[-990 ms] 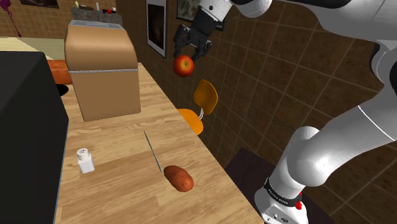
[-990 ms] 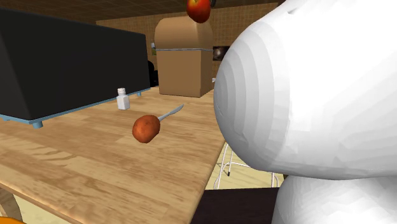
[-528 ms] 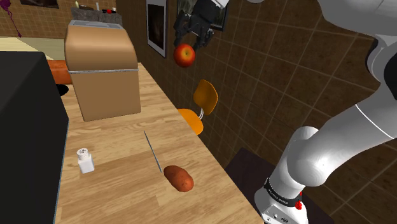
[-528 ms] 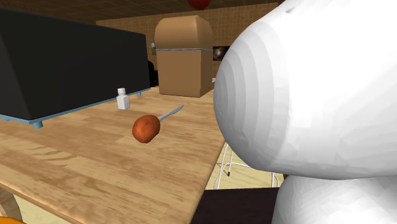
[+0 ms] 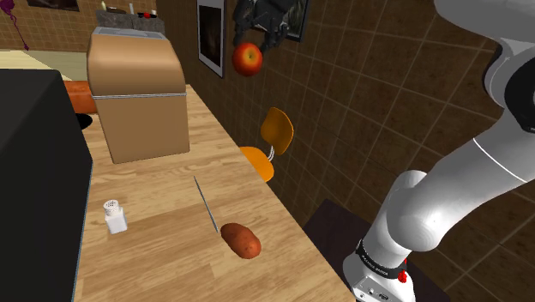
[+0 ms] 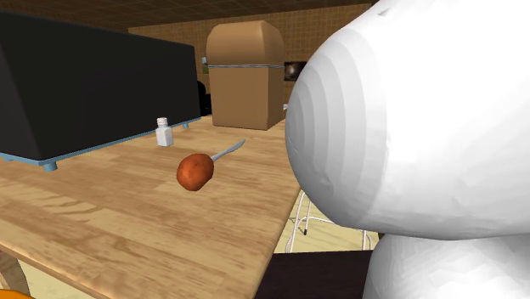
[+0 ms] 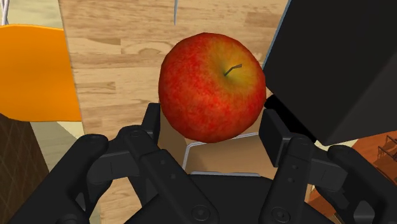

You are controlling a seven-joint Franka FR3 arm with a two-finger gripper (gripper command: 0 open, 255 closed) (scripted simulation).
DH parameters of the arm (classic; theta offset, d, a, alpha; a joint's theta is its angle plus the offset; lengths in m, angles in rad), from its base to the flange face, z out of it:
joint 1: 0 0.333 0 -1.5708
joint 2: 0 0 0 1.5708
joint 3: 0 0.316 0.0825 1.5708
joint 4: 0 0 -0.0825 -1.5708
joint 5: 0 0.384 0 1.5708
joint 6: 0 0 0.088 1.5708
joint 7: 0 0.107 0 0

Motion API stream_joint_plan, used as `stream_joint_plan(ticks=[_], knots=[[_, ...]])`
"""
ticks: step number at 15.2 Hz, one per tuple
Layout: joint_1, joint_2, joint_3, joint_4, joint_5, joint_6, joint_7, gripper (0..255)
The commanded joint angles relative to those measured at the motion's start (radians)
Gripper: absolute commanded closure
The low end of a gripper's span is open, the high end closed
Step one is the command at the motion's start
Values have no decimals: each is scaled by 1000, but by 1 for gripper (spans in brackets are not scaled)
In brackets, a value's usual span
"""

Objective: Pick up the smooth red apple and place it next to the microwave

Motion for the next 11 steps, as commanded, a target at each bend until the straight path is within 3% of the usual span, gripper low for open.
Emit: stream_joint_plan(ticks=[1,11], knots=[[8,33,26,34,-6,6,33,255],[74,315,182,325,-109,29,256,255]])
